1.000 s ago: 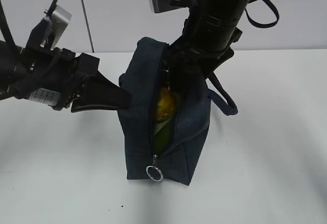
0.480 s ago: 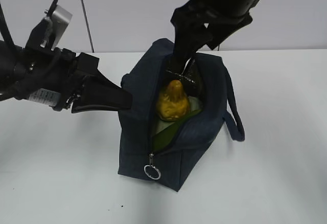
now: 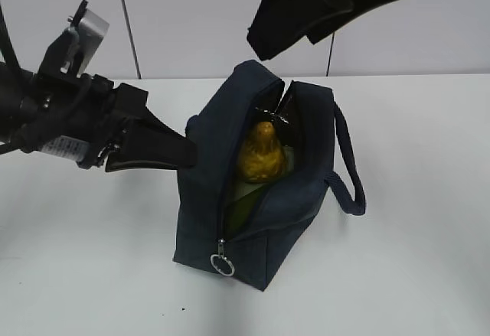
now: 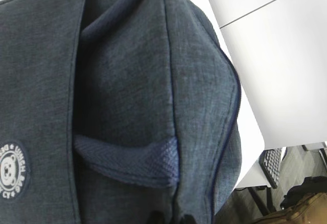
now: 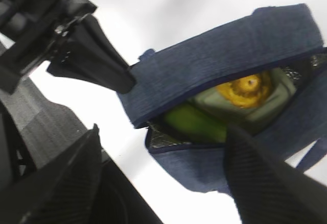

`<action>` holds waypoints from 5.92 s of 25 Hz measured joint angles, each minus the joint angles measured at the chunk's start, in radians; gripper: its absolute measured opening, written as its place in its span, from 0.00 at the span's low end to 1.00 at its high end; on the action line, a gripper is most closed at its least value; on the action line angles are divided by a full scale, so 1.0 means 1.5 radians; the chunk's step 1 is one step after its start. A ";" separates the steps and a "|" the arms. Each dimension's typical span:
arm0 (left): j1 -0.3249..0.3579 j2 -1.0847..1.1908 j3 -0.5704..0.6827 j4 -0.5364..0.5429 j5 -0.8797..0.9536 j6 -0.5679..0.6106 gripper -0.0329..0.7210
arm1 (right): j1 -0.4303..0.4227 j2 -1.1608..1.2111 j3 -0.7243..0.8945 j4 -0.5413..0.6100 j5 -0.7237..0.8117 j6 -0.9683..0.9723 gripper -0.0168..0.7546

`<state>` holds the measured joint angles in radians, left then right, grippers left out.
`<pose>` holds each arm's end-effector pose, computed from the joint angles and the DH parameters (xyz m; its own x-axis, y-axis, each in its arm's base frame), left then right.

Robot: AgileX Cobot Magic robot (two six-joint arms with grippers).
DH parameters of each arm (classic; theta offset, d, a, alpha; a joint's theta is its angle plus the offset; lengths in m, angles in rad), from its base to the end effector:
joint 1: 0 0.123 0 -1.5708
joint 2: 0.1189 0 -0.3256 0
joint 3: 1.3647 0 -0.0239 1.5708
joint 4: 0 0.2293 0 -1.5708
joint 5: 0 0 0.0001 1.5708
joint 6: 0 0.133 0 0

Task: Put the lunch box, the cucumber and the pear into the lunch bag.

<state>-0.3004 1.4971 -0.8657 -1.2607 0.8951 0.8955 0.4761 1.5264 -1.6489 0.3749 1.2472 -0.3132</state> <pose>0.2362 -0.1767 0.2799 -0.8649 0.1275 -0.4855 0.4710 0.5405 -0.6972 0.2537 0.1828 0.4128 -0.6305 -0.5231 -0.5734 -0.7237 0.6632 0.1908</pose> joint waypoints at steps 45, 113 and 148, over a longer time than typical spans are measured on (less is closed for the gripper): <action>-0.073 0.031 -0.006 0.060 -0.171 0.095 0.18 | 0.000 -0.176 0.626 0.528 -0.256 -0.544 0.77; -0.073 0.037 -0.006 -0.138 -0.152 0.095 0.02 | 0.000 0.085 0.718 0.944 -0.361 -1.330 0.48; -0.073 0.037 -0.006 -0.155 -0.128 0.095 0.02 | 0.000 0.166 0.642 0.945 -0.387 -1.304 0.43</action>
<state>-0.4096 1.5529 -0.8748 -1.4928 0.7029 1.0379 0.4761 1.7754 -0.6866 1.7926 0.6664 -2.2695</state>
